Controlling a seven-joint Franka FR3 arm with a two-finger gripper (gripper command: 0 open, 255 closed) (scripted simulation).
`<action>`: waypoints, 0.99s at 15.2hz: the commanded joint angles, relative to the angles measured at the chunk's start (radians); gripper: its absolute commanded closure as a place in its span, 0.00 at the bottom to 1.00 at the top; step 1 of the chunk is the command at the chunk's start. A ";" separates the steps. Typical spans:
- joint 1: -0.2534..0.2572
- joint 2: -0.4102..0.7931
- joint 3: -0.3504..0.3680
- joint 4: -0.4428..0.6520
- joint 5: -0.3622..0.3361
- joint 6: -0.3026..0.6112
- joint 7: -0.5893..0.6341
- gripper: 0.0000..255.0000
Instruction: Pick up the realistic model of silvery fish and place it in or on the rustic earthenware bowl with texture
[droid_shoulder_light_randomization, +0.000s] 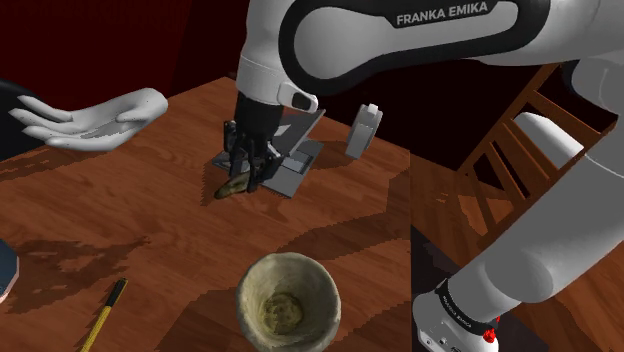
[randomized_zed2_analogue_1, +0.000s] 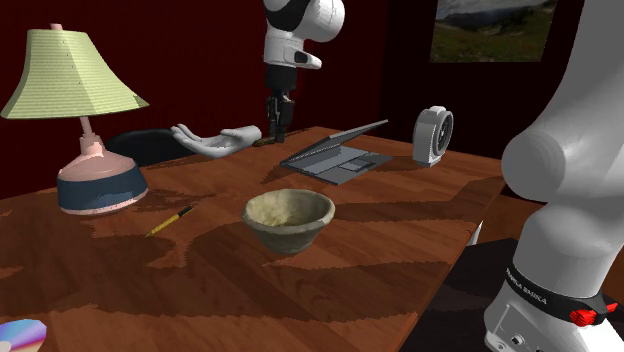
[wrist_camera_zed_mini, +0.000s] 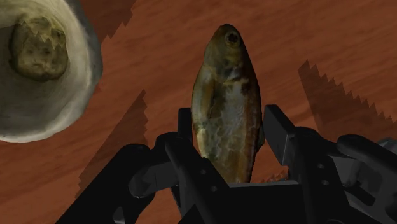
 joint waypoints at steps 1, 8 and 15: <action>-0.001 -0.079 0.013 -0.062 0.064 0.005 -0.015 1.00; 0.075 -0.337 0.021 -0.242 0.272 -0.005 -0.036 1.00; 0.210 -0.551 0.015 -0.365 0.424 -0.051 0.007 1.00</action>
